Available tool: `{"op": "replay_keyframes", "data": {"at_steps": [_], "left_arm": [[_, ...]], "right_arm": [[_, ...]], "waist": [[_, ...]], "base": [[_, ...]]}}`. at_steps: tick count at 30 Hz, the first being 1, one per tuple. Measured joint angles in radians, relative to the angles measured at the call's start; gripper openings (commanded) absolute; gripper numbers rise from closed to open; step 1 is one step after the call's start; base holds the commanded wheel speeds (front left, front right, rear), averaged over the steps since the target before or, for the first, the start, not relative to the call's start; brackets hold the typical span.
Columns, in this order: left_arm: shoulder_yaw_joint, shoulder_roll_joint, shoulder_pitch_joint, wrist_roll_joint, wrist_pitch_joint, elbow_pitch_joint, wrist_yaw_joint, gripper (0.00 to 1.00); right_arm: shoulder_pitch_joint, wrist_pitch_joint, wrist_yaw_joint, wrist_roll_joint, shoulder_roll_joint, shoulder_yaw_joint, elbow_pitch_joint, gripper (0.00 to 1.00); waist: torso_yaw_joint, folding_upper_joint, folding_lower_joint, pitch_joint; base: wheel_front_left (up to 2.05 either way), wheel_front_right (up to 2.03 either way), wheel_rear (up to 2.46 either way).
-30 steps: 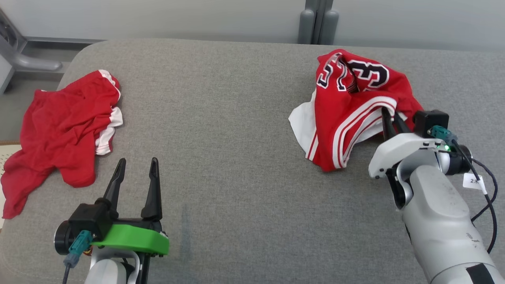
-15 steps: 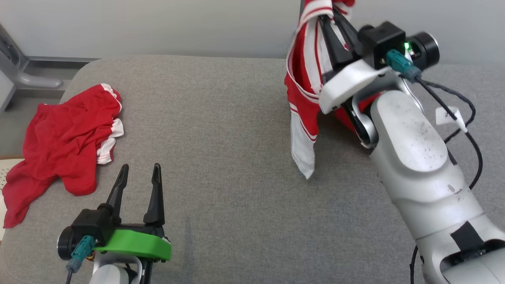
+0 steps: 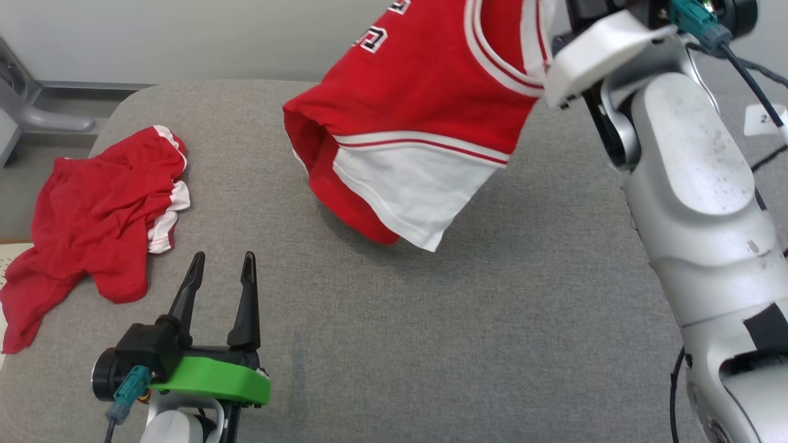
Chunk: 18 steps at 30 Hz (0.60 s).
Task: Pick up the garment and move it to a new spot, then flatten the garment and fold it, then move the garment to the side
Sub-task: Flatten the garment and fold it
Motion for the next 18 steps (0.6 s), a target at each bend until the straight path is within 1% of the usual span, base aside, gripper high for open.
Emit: {"op": "replay_keyframes", "data": {"at_steps": [2, 8, 11, 14, 15, 16, 18], "left_arm": [[-0.003, 0.000, -0.001, 0.000, 0.000, -0.003, 0.000, 1.00], [-0.009, 0.003, -0.018, 0.000, 0.000, -0.011, 0.000, 1.00], [-0.012, 0.008, -0.034, 0.000, 0.000, -0.012, 0.000, 1.00], [-0.012, 0.011, -0.049, -0.004, 0.000, -0.013, 0.000, 1.00], [-0.013, 0.012, -0.054, -0.004, 0.000, -0.014, 0.000, 1.00], [-0.013, 0.012, -0.056, -0.004, 0.000, -0.014, 0.000, 1.00], [-0.016, 0.013, -0.060, -0.004, 0.000, -0.013, 0.000, 1.00]], "right_arm": [[0.050, 0.016, 0.000, -0.012, -0.021, -0.051, 0.031, 0.00], [0.206, 0.048, 0.000, -0.064, -0.095, -0.256, 0.117, 0.00], [0.242, 0.043, 0.000, -0.090, -0.109, -0.349, 0.144, 0.00], [0.249, 0.027, 0.000, -0.121, -0.114, -0.417, 0.167, 0.00], [0.247, 0.016, 0.000, -0.134, -0.114, -0.436, 0.172, 0.07], [0.245, 0.012, 0.000, -0.150, -0.115, -0.450, 0.177, 1.00], [0.235, 0.007, 0.000, -0.180, -0.112, -0.476, 0.192, 1.00]], "waist": [[-0.003, 0.0000, 0.0000, 0.007], [-0.009, 0.0000, 0.0000, 0.040], [-0.013, 0.0000, 0.0000, 0.060], [-0.016, 0.0000, 0.0000, 0.079], [-0.018, 0.0000, 0.0000, 0.086], [-0.019, 0.0000, 0.0000, 0.090], [-0.022, 0.0000, 0.0000, 0.100]], "base": [[0.00, 0.00, 0.00], [0.00, 0.00, 0.00], [0.00, 0.00, 0.00], [0.00, 0.00, 0.00], [0.00, 0.00, 0.00], [0.00, 0.00, 0.00], [0.00, 0.00, 0.00]]}}
